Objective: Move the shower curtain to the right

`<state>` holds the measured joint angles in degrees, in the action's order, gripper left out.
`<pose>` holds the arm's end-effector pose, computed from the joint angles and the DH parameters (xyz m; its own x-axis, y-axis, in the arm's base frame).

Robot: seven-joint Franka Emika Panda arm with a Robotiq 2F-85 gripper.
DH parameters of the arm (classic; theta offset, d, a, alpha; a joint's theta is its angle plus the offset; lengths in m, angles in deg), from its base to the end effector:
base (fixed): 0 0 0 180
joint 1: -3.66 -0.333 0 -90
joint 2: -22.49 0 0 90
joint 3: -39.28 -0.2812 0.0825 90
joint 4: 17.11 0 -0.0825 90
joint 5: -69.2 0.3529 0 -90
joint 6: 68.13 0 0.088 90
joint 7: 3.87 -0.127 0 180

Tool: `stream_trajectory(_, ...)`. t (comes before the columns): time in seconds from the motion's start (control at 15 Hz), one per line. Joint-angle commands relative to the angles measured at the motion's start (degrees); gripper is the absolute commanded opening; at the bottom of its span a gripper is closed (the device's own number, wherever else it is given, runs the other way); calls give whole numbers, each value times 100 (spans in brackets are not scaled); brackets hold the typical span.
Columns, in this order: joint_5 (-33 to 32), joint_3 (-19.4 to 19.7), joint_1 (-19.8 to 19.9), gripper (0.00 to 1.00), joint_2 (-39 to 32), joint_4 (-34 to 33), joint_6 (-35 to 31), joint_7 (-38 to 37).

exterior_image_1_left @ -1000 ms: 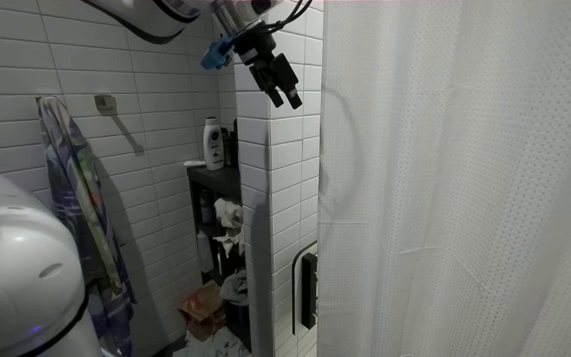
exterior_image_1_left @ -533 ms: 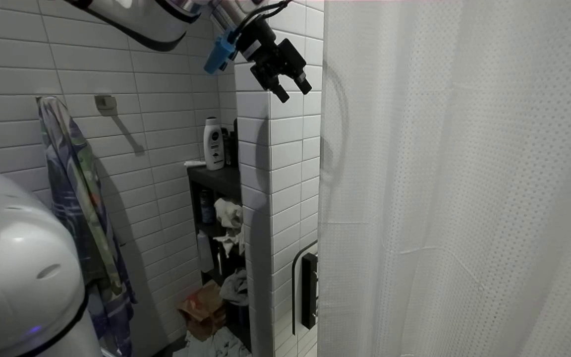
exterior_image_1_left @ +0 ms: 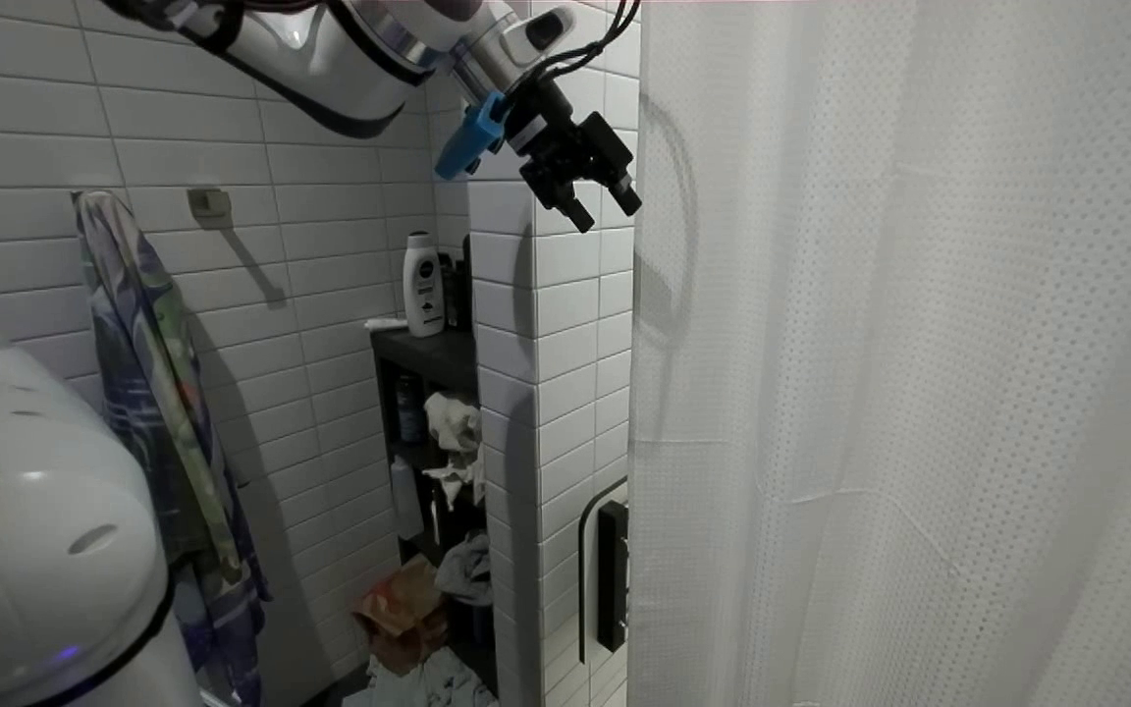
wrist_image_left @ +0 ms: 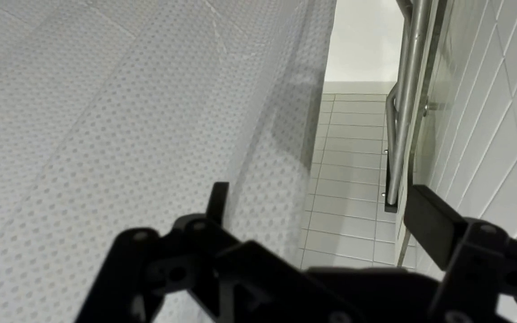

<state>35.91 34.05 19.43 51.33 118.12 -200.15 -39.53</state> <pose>0.4244 -0.0950 0.5277 0.7518 -0.3153 0.5791 -0.5452 -0.7913 0.2768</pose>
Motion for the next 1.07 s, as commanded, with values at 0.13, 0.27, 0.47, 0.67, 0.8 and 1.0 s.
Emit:
stream_trajectory(0.13, -492, 203, 178, 100, -206, -105, -51, 54)
stream_trajectory(0.27, -648, 298, 201, 100, -202, -159, -43, 56)
stream_trajectory(0.47, -722, 434, 162, 100, -242, -240, -123, 43)
stream_trajectory(0.67, -620, 486, 93, 100, -292, -254, -281, 46)
stream_trajectory(0.8, -485, 490, 8, 100, -341, -253, -493, 39)
stream_trajectory(1.0, -276, 454, -91, 100, -486, -266, -830, 71)
